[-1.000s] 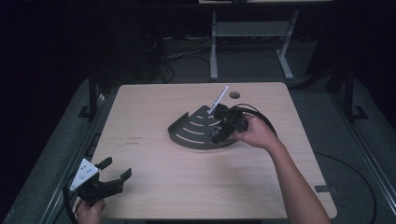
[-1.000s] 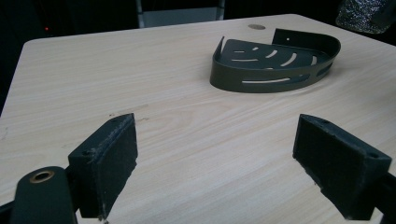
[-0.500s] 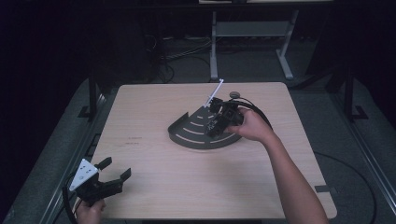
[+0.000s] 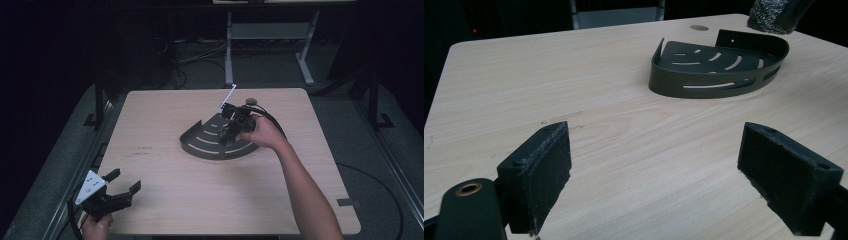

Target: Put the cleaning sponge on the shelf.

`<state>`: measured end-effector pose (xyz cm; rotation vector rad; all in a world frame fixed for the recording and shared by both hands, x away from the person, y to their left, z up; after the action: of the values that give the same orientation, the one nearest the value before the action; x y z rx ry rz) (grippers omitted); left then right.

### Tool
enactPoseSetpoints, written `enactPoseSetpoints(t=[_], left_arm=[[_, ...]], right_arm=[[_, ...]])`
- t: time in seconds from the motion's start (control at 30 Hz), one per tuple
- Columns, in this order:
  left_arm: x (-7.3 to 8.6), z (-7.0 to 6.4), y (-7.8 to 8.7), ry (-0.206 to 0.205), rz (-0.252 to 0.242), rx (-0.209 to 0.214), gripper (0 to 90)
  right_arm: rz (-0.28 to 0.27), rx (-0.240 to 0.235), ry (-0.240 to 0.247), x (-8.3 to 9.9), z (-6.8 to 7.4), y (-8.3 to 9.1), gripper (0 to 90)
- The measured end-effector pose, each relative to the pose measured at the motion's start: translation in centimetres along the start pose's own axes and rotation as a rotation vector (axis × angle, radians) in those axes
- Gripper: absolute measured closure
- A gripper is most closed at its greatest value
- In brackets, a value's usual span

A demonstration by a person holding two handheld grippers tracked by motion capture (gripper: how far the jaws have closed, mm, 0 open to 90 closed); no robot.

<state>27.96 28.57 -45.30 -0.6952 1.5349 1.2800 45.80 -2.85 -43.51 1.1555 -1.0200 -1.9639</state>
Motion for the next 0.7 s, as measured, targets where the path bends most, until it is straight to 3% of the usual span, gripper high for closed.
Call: enactPoseSetpoints(t=[0.7], left_arm=[[0.1, 0.1, 0.1, 0.002, 0.000, 0.003, 13.1]], right_arm=[[0.009, 0.024, -0.083, -0.1, -2.8, -2.2, 33.2]])
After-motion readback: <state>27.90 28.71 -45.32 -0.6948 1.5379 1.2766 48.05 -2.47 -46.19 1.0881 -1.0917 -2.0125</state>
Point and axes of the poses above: each handheld gripper's, and its own axes: y roughly backward along the jaws, x roughly out of its underside, z roughly to its left, the point moved 8 cm from there along -y, roughly forward along the jaws, and after that the axes turned 11 degrees about -x, right-handed, at the moved point
